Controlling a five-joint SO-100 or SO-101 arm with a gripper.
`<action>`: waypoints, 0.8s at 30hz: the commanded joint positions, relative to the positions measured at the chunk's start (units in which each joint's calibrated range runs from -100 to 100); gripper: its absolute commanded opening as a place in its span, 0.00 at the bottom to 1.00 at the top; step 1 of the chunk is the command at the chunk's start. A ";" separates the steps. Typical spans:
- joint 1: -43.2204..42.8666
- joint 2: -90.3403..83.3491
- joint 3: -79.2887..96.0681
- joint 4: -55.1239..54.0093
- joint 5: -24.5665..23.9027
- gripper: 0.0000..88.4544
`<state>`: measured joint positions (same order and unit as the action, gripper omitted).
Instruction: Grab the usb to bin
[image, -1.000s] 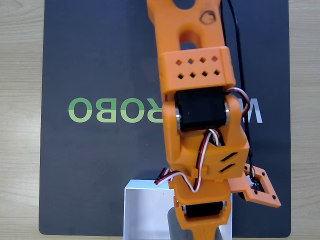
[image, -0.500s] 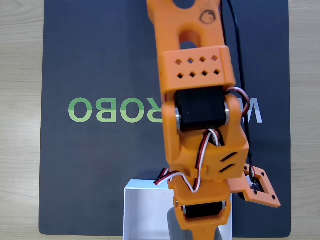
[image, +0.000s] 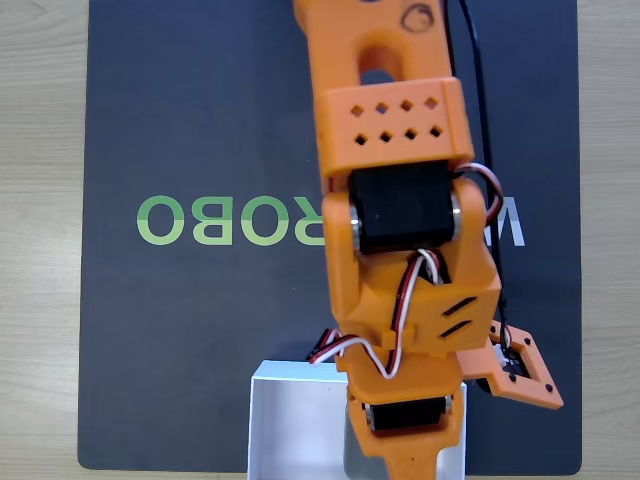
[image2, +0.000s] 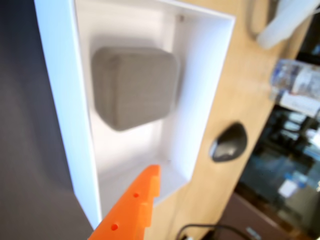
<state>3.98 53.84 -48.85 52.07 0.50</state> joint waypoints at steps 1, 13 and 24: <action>-0.19 -4.88 -0.29 -0.17 0.08 0.58; -0.11 -17.43 1.24 -0.17 -0.39 0.57; 1.16 -49.05 26.81 -0.08 0.08 0.51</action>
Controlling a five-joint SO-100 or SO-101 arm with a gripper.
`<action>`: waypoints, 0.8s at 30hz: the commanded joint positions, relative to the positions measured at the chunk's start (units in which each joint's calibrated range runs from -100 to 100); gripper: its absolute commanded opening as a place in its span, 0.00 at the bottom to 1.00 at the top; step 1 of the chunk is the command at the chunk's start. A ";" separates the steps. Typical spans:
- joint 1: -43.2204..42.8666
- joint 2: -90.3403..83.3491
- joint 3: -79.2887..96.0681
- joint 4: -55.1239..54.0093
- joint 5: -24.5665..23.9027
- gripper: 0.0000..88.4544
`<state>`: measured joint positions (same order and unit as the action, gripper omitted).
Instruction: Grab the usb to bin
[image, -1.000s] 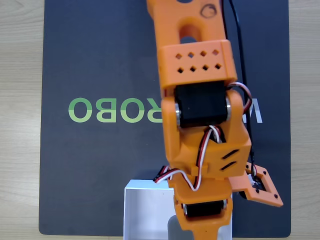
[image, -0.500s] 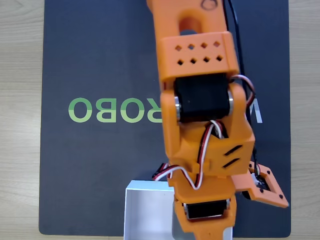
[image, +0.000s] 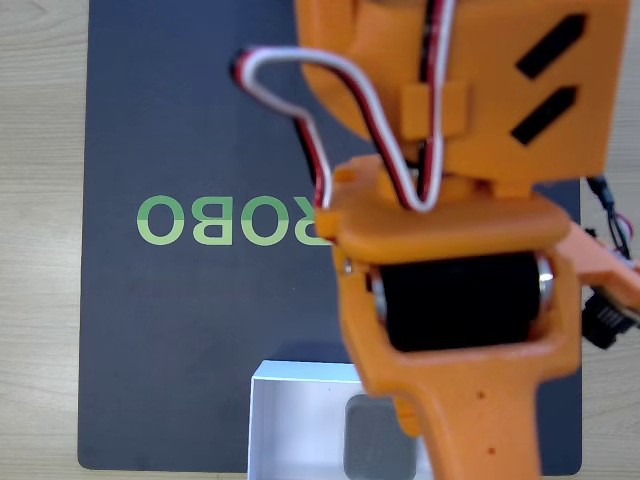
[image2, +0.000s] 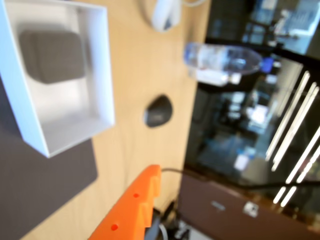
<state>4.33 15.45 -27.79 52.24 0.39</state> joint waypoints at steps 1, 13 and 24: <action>0.89 -13.71 8.91 -0.26 0.19 0.51; 0.13 -58.39 51.01 12.66 2.60 0.50; -0.04 -83.91 67.63 19.39 2.55 0.04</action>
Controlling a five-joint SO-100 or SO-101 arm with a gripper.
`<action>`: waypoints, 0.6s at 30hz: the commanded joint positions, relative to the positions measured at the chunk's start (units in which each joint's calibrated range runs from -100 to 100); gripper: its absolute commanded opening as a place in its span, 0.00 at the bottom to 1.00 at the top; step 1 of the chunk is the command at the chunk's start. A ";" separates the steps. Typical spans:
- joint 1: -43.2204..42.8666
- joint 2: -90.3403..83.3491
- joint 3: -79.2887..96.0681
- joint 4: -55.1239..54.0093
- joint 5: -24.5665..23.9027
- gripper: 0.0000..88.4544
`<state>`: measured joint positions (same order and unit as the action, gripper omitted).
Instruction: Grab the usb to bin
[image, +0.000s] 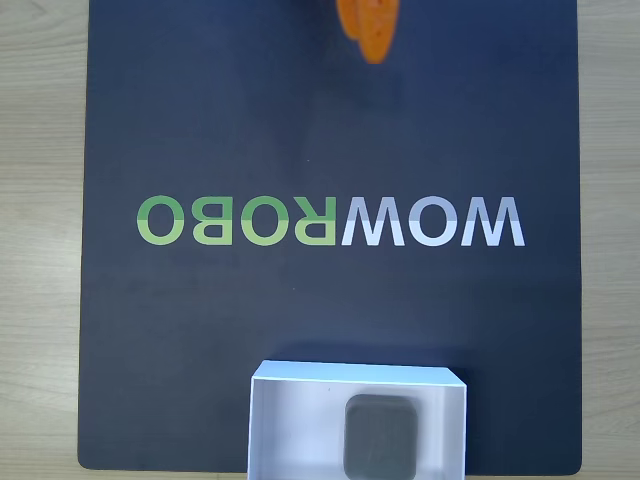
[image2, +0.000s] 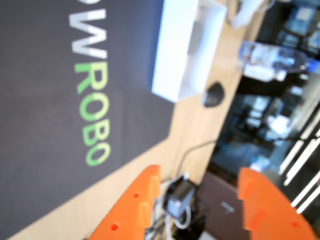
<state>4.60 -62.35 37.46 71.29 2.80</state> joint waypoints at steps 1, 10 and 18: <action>-0.30 -7.81 3.82 0.34 0.14 0.01; 0.20 -23.49 24.15 0.34 0.09 0.01; -0.14 -37.14 44.29 2.08 0.14 0.01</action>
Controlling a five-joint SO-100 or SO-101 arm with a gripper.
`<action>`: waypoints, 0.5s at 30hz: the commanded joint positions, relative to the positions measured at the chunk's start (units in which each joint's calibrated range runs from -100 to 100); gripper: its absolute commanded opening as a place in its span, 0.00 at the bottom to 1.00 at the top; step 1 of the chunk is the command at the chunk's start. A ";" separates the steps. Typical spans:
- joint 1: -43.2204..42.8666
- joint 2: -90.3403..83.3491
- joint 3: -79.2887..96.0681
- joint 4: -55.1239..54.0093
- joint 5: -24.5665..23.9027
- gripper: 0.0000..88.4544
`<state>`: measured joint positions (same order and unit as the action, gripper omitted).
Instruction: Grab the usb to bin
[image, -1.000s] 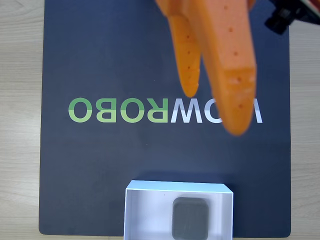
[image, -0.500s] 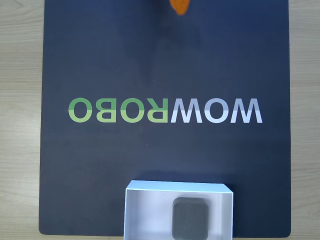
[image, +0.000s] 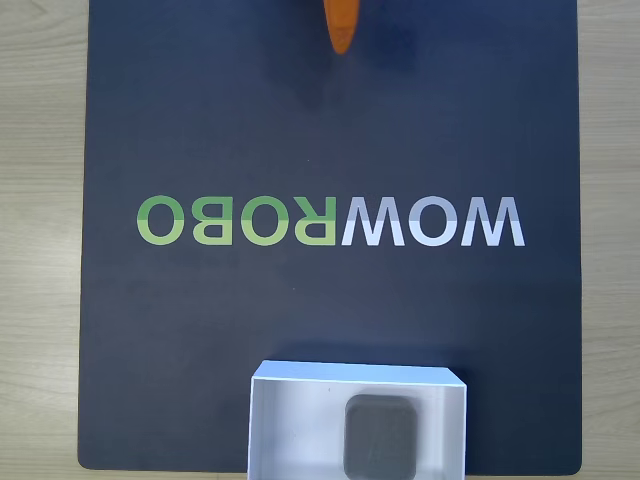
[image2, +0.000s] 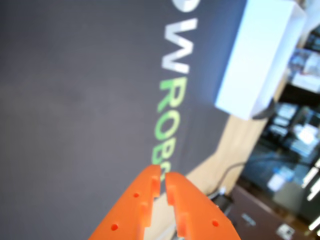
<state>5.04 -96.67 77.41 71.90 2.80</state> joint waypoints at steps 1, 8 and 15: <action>-0.58 -2.74 5.79 2.26 0.14 0.01; 0.01 -2.40 11.66 2.09 0.14 0.01; 0.18 -2.40 14.37 1.83 0.14 0.01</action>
<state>4.95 -99.07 91.69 73.36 2.75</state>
